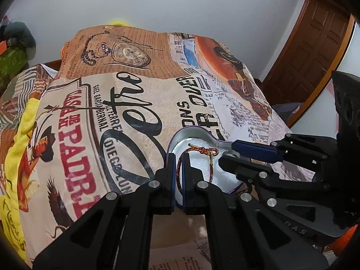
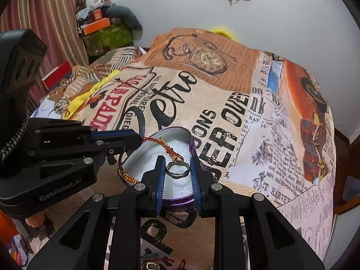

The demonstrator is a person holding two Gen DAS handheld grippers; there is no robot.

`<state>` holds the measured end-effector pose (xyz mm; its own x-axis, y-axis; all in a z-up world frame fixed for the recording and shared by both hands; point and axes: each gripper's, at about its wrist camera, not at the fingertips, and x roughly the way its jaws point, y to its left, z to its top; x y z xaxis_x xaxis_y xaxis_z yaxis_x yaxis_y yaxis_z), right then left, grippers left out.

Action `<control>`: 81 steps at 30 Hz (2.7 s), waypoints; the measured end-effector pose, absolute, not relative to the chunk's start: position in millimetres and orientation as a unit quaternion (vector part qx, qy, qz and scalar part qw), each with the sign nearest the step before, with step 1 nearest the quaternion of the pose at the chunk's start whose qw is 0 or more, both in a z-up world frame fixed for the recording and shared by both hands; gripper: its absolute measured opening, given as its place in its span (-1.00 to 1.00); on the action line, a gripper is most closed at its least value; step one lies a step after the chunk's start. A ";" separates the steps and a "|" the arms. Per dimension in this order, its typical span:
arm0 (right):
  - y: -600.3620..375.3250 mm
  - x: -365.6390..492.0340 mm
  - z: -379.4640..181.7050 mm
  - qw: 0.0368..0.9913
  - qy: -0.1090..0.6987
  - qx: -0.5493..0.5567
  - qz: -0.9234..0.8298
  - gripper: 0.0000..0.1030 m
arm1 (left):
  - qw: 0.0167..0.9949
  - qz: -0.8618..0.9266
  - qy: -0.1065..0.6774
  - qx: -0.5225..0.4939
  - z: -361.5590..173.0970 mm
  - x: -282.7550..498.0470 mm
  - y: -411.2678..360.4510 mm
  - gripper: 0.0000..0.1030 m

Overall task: Organize jewelry
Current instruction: 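Carry the bracelet and ring in both tools over the purple heart tin, then open both tools to drop the bracelet and ring into the tin, then move both tools back to the remaining jewelry pile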

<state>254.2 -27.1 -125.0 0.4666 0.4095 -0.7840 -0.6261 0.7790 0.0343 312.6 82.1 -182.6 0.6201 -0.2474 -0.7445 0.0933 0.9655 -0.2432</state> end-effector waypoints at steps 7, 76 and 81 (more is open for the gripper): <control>-24.5 253.2 -130.4 0.841 0.424 -0.142 0.306 -0.61 | 0.895 -0.083 0.430 -0.081 -183.2 311.7 84.2 -0.97; -144.4 148.6 -142.5 0.852 0.459 -0.067 0.244 -0.16 | 0.889 -0.092 0.448 0.002 -189.1 182.4 -5.9 -0.14; -141.4 150.0 -147.2 0.849 0.459 -0.067 0.252 -0.16 | 0.889 -0.105 0.446 0.010 -196.8 189.8 -12.3 -0.40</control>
